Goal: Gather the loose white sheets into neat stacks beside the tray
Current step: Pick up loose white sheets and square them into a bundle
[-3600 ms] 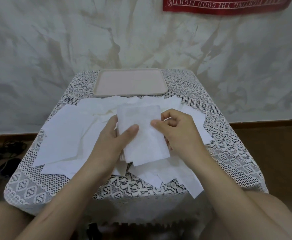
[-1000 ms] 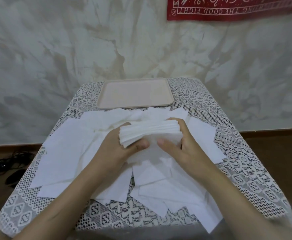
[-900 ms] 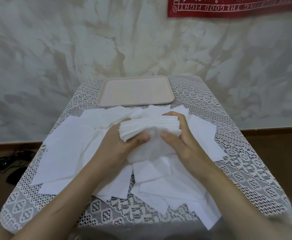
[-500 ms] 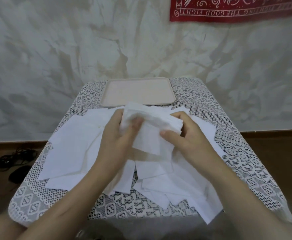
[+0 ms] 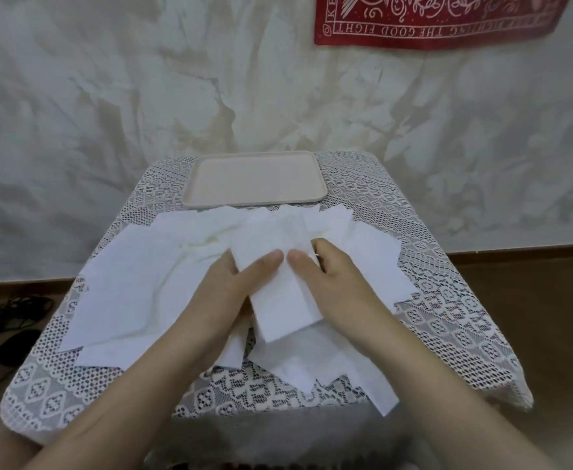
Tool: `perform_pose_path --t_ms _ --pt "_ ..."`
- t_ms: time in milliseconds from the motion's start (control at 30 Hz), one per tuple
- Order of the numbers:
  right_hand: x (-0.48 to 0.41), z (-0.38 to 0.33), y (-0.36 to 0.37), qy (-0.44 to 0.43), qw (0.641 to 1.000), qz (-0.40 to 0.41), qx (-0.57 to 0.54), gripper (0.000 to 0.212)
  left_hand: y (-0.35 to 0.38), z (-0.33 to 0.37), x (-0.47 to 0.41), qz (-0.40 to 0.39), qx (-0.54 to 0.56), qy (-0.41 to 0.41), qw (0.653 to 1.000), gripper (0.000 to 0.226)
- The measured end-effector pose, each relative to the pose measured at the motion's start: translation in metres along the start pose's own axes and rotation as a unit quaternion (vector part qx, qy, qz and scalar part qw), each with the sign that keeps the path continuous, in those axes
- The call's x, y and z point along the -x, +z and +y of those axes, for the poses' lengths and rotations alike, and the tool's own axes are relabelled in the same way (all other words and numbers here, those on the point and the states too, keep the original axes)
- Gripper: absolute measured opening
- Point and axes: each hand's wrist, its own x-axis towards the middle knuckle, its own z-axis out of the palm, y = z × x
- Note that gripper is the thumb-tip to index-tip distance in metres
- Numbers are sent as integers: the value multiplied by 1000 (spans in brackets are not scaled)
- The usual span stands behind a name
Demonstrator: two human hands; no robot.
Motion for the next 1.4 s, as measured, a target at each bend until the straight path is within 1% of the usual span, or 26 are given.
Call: perform_pose_path --t_ms 33,133,200,233,267,333,367,400,500,567,667,800,867,933,1000,1067,1100,1167,1200,1233,1300,1367,1400 --pt "0 2 2 1 1000 1 4 26 3 -3 2 -2 -9 -9 1000 45" --pt "-6 9 -16 16 999 -10 28 31 -3 -5 -5 44 -42 9 998 38" --pt "-13 15 -45 37 997 23 59 27 -10 -3 -11 53 -52 5 997 40" --pt "-18 19 -61 50 992 53 105 23 -13 -2 -14 58 -59 3 997 38" --pt "-23 26 -78 66 977 83 184 20 -14 -1 -15 62 -66 3 996 32" --pt "-32 40 -104 107 922 129 348 21 -14 -2 -16 53 -81 1 995 25" --pt "-35 47 -112 127 902 149 384 24 -13 -3 -16 40 -89 1 995 25" --pt "-39 52 -118 143 896 162 388 29 -13 -3 -16 29 -94 1 995 25" --pt "-51 57 -123 165 910 157 347 40 -10 -6 -16 14 -85 5 996 29" --pt "-56 54 -118 158 923 137 323 40 -8 -7 -15 10 -76 11 997 33" --pt "-64 54 -113 136 933 131 308 33 -7 -8 -15 11 -68 15 998 33" --pt "-75 56 -112 105 958 116 241 22 -9 -10 -16 11 -63 12 998 32" --pt "-76 57 -109 90 962 98 238 14 -10 -10 -17 17 -63 12 998 31" --pt "-76 58 -108 69 968 99 222 11 -10 -10 -17 19 -60 11 998 31" --pt "-73 52 -108 47 973 128 185 20 -11 -9 -16 24 -59 8 998 31" --pt "-73 45 -116 19 974 190 119 33 -12 -8 -14 28 -58 8 998 31" --pt "-73 40 -120 0 972 218 85 32 -13 -6 -13 29 -57 8 998 30" --pt "-70 27 -124 -51 967 251 6 9 -14 -3 -11 31 -59 11 998 29" --pt "-69 20 -125 -73 963 257 -43 12 -15 -1 -11 34 -61 15 997 30" --pt "-68 13 -125 -93 959 251 -91 17 -16 1 -10 37 -65 20 997 32" --pt "-68 5 -120 -113 956 203 -179 17 -21 6 -10 43 -72 30 996 36" --pt "-67 -1 -107 -97 958 139 -233 17 -28 9 -10 54 -69 33 996 39" --pt "-68 -1 -100 -83 963 110 -231 17 -31 11 -10 61 -65 34 995 40"
